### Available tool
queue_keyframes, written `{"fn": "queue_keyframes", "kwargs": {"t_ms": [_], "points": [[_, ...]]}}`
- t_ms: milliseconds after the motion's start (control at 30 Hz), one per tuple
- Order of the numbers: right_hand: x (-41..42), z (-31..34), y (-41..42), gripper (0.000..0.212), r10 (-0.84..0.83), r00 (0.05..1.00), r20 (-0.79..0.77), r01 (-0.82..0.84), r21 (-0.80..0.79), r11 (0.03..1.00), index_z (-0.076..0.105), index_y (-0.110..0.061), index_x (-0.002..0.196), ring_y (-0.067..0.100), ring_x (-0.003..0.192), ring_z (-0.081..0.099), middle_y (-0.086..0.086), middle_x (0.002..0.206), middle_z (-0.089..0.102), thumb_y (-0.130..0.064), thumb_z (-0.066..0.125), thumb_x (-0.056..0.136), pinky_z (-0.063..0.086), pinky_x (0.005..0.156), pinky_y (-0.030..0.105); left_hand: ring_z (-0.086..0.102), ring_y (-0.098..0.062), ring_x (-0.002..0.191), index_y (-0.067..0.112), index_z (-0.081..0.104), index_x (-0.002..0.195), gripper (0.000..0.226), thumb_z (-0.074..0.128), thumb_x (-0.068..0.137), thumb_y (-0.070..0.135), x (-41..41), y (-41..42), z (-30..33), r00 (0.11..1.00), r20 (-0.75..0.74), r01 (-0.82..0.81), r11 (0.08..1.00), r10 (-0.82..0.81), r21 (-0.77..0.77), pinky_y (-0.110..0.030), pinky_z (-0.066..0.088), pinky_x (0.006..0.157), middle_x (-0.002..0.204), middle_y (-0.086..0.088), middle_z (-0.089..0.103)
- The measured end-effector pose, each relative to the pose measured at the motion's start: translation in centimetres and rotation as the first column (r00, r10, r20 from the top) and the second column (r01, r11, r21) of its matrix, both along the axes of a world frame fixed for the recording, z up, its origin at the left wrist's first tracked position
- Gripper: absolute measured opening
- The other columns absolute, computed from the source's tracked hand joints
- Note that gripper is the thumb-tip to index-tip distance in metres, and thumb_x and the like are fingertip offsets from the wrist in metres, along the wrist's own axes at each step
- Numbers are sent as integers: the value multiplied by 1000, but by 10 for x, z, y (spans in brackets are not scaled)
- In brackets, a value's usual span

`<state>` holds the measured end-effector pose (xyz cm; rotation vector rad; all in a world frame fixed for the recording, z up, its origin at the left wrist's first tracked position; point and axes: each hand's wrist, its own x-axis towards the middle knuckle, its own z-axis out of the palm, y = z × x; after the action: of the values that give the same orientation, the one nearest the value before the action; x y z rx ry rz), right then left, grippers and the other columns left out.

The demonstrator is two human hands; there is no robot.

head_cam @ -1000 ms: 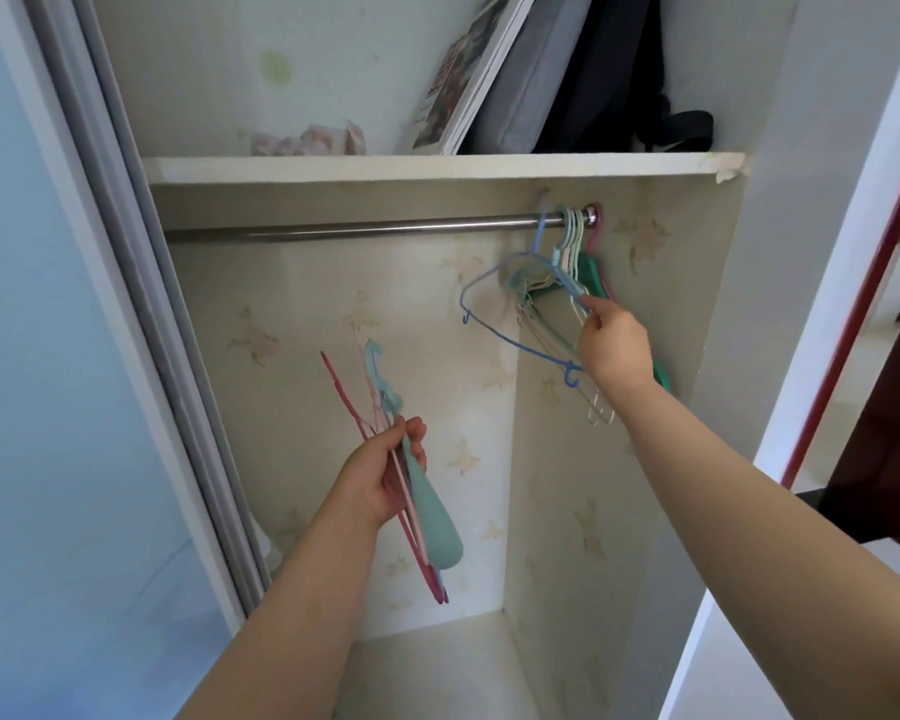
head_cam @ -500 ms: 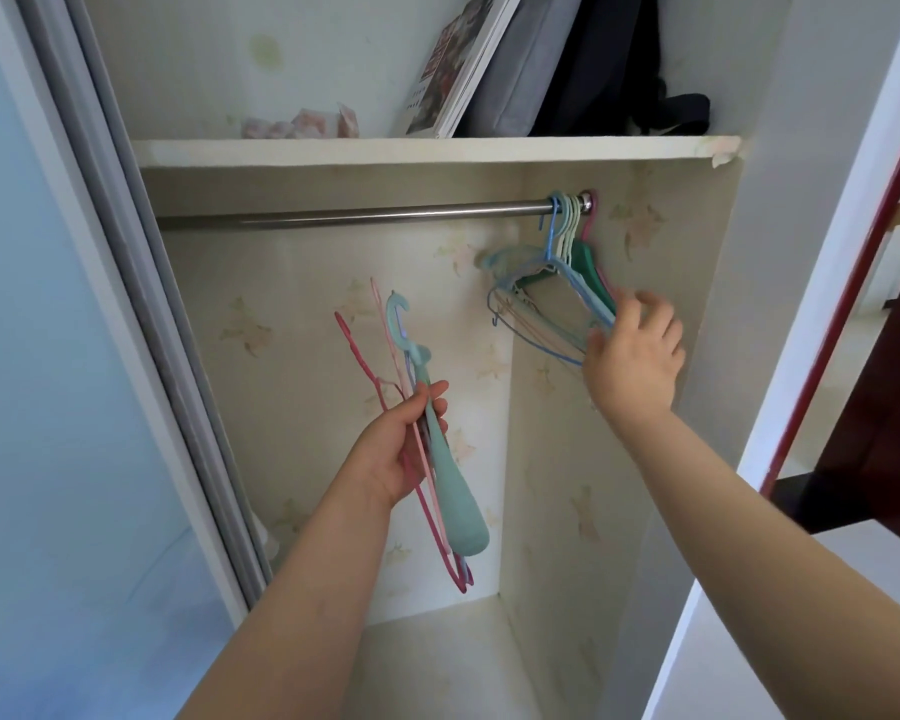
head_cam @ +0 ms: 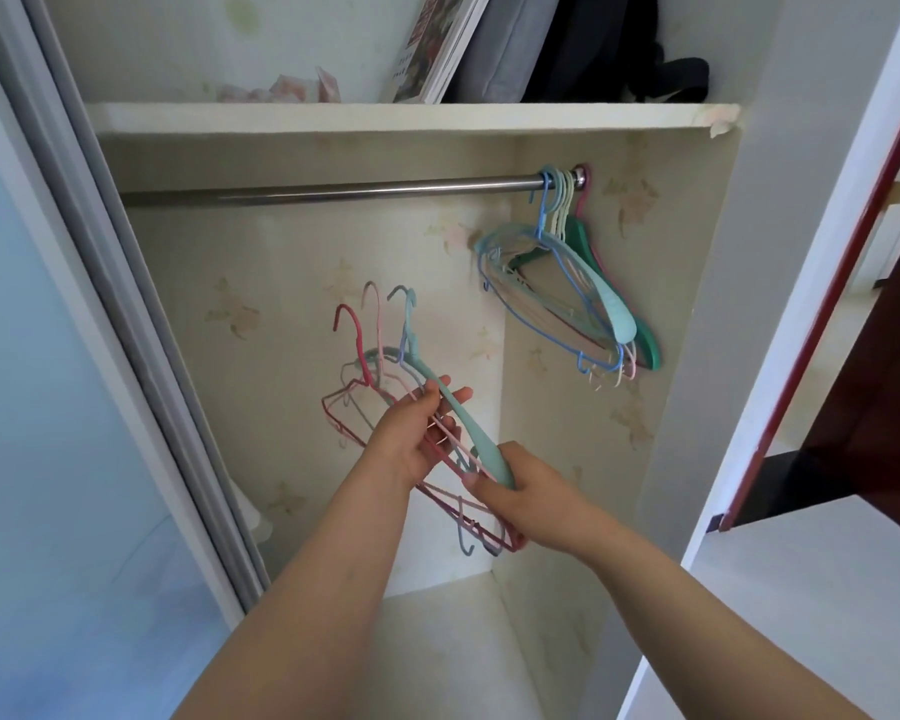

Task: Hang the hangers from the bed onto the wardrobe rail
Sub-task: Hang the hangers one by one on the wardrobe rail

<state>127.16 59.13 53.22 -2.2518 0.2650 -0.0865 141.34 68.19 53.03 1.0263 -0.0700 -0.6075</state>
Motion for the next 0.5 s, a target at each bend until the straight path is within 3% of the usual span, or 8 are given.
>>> {"fn": "queue_keyframes", "kwargs": {"t_ms": [100,233,400,500], "points": [[3,-4,-3,41,-95,991,98,104,-87,991,49,-14,94,17,54,56,5,70,61,-55,49,90,47,51,28,54,-11,52,13,60,94,23,43,102,25,4,-3,-5,996,-69,-49,999,50,23,-22,49,47,73,-4,65],[9,-15,-9,43,-189,964,185,220,-162,962,52,-10,88,19,61,51,2,70,58,-53,51,90,40,56,30,39,-9,42,12,53,82,22,45,101,17,10,-4,-18,978,-179,-103,994,106,24,-16,40,41,54,0,41],[11,-18,-25,46,-310,931,190,298,90,950,51,-10,65,11,51,50,-5,51,55,-44,45,96,43,61,31,31,-4,30,14,48,78,26,40,103,18,23,8,-34,975,-176,-135,991,135,15,-12,21,32,43,6,36],[8,-19,-42,46,-315,930,190,330,-54,942,49,-8,67,23,62,51,3,60,52,-44,48,94,42,61,34,33,-2,29,17,54,80,22,48,101,21,34,16,-35,961,-140,-239,971,238,11,-12,22,31,56,5,46]]}}
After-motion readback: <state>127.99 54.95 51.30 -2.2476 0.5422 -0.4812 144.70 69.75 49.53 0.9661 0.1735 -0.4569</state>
